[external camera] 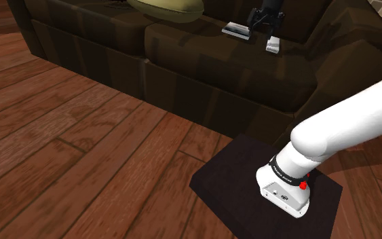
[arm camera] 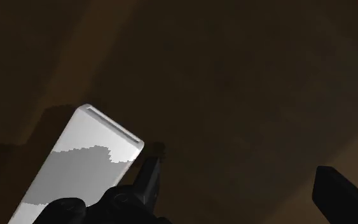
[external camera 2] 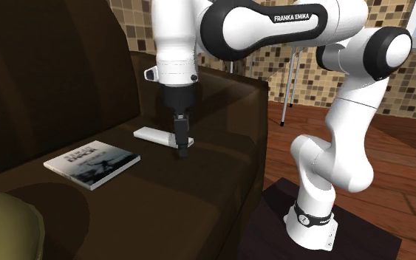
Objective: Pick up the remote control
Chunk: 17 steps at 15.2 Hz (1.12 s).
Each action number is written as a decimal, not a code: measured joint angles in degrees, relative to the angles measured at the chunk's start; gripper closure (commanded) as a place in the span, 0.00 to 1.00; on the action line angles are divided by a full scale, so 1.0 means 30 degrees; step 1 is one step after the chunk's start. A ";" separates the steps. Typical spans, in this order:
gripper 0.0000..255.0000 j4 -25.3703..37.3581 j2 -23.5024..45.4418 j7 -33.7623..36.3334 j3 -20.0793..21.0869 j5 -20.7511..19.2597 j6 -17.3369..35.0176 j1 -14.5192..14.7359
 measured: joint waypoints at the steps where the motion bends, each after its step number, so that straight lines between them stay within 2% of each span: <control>1: 0.00 0.0653 0.0587 0.0168 -0.0227 -0.0010 -0.0032 -0.0206; 12: 0.00 0.4717 0.4301 0.2012 -0.2656 0.0083 -0.0004 -0.2496; 17: 0.00 0.3703 0.4410 0.2098 -0.2908 0.0060 0.1147 -0.2732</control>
